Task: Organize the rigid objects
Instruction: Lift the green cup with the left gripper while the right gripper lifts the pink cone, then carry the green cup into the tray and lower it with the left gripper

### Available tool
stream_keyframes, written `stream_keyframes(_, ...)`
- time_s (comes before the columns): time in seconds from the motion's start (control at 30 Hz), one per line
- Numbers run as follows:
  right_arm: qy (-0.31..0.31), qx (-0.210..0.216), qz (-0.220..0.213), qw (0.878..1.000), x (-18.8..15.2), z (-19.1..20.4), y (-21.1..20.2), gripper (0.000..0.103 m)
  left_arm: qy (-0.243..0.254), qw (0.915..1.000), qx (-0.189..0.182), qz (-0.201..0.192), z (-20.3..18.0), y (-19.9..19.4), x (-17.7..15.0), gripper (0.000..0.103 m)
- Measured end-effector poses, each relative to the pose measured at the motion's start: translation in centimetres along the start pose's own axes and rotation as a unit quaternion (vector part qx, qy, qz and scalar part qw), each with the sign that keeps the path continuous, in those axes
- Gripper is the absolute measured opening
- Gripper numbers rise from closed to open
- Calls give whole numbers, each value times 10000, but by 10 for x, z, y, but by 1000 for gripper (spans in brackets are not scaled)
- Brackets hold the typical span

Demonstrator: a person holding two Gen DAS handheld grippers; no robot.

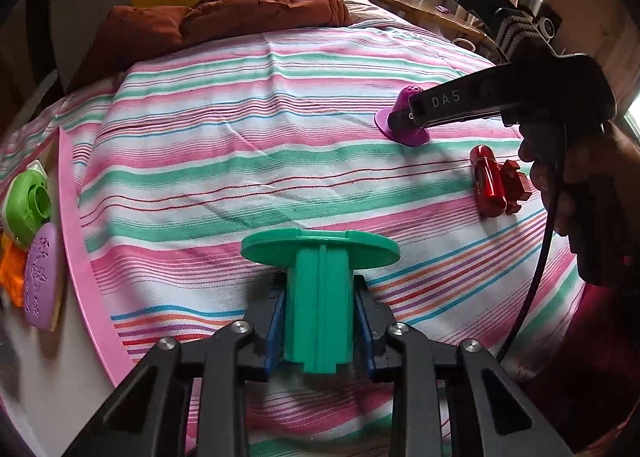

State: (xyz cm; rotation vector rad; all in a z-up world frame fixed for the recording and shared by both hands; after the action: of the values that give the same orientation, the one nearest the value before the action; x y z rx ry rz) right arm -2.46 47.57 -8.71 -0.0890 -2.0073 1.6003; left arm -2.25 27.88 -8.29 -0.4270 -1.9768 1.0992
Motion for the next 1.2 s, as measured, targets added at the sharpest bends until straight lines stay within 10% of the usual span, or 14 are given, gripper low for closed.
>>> stream_keyframes(0.83,-226,-228,-126,9994,1,4,3,32,-288,9963,-81,-802,8,-79,-13,30)
stream_keyframes(1.2,-308,-337,-178,9988,-1,8,2,32,-1519,9783,689,-1233,106,-150,-51,30)
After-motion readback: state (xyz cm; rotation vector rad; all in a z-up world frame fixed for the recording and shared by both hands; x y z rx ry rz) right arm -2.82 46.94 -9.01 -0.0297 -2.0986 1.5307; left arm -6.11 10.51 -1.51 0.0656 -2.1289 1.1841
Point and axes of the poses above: each gripper's, at about its wrist camera, not at the fingertips, and y roughly the way its jaws point, z to its left, x to its top, the point moved 1 cm from there along y, roughly the way its jaws point, and after that the axes turned 12 degrees about -x, right-handed, at the moved point
